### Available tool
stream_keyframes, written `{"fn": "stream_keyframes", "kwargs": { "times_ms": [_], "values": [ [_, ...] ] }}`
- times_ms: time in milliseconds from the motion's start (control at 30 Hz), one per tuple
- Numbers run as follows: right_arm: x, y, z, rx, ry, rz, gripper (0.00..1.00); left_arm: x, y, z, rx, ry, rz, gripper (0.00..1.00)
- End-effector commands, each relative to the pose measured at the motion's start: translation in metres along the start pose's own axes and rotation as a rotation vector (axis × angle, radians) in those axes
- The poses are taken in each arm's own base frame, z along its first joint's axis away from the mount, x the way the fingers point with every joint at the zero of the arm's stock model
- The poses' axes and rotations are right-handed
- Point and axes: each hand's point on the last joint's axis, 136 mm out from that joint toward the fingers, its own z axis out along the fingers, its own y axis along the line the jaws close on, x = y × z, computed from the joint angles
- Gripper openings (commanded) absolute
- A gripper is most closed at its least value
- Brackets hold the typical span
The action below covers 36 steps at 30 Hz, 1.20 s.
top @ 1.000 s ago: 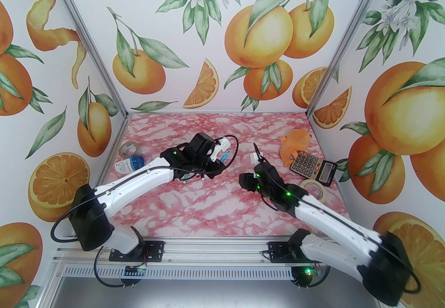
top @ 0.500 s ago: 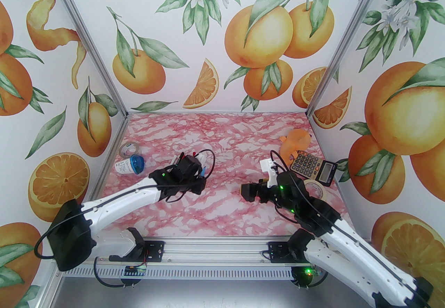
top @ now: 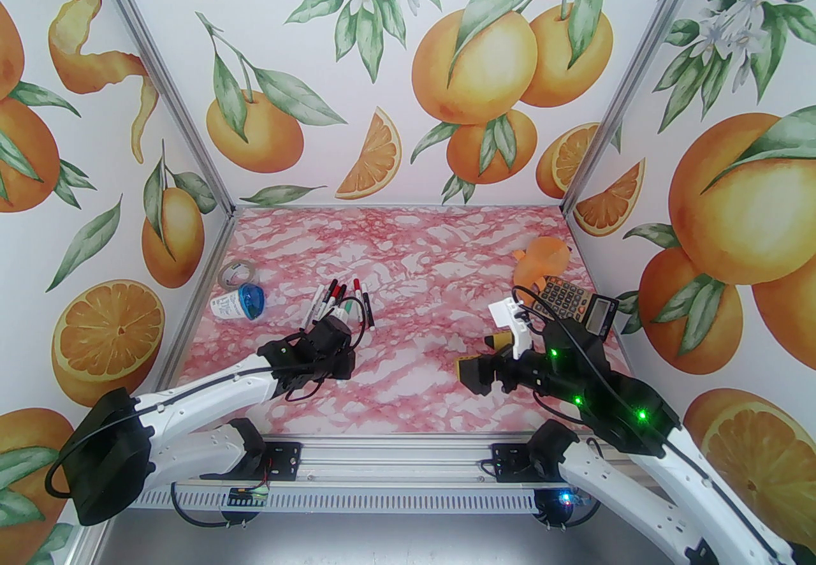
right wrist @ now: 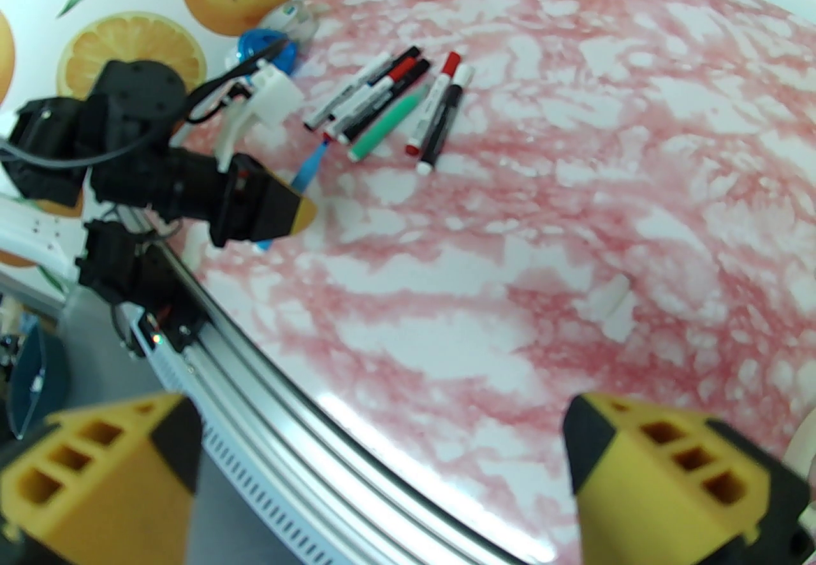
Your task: Open the pen caps
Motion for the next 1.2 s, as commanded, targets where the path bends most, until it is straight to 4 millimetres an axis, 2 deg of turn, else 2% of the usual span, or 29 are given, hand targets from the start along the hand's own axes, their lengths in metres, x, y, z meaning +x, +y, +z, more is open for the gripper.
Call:
{"fn": "stream_keyframes", "kwargs": {
  "times_ms": [0,700,833,1167],
  "values": [
    [0.009,-0.004,0.004,0.011,0.031,-0.014,1.0,-0.001,-0.001,0.007,0.012,-0.019,-0.046,0.05],
    [0.008,-0.005,0.004,0.016,0.028,-0.009,1.0,0.01,0.033,0.027,-0.21,0.045,-0.016,0.1],
    [0.009,-0.006,0.005,0.021,0.031,-0.008,1.0,0.013,0.034,0.032,-0.217,0.059,-0.013,0.13],
    [0.008,-0.006,0.005,0.022,0.029,-0.006,1.0,0.016,0.038,0.034,-0.236,0.074,-0.012,0.28]
  ]
}}
